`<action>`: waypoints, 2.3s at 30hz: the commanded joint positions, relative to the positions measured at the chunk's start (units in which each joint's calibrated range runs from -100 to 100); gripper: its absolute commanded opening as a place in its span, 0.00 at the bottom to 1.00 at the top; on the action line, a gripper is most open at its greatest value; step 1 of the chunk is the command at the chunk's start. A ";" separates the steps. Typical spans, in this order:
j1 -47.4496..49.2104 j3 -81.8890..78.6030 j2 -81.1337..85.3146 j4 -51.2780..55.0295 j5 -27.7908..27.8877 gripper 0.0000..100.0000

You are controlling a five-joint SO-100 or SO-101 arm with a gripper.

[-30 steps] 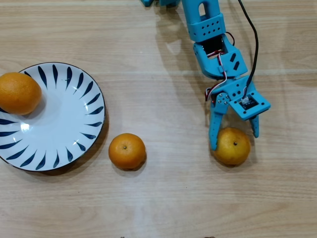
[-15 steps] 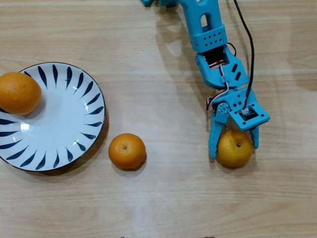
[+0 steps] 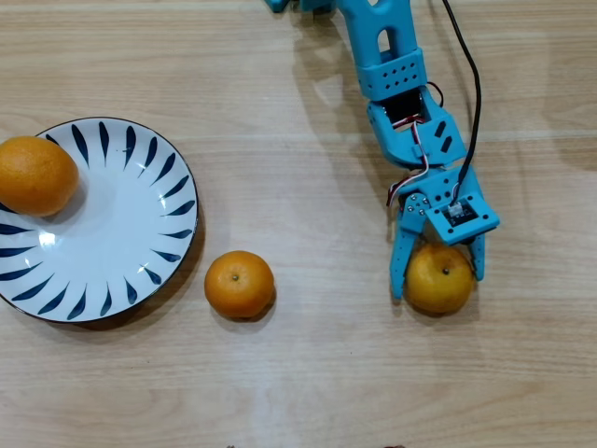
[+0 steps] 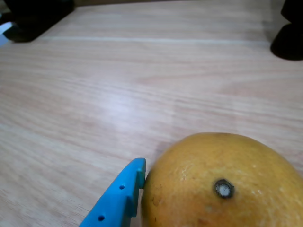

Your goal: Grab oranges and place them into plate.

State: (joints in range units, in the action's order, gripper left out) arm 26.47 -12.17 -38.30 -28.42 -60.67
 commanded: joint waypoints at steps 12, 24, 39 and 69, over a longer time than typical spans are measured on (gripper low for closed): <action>2.57 -2.09 0.09 -0.24 -3.58 0.26; 1.68 -2.00 5.08 -0.24 0.34 0.23; -12.76 -2.54 43.54 49.78 10.64 0.23; -50.42 12.58 34.92 79.00 29.83 0.23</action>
State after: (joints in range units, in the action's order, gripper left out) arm -23.51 -4.83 -2.33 56.76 -31.61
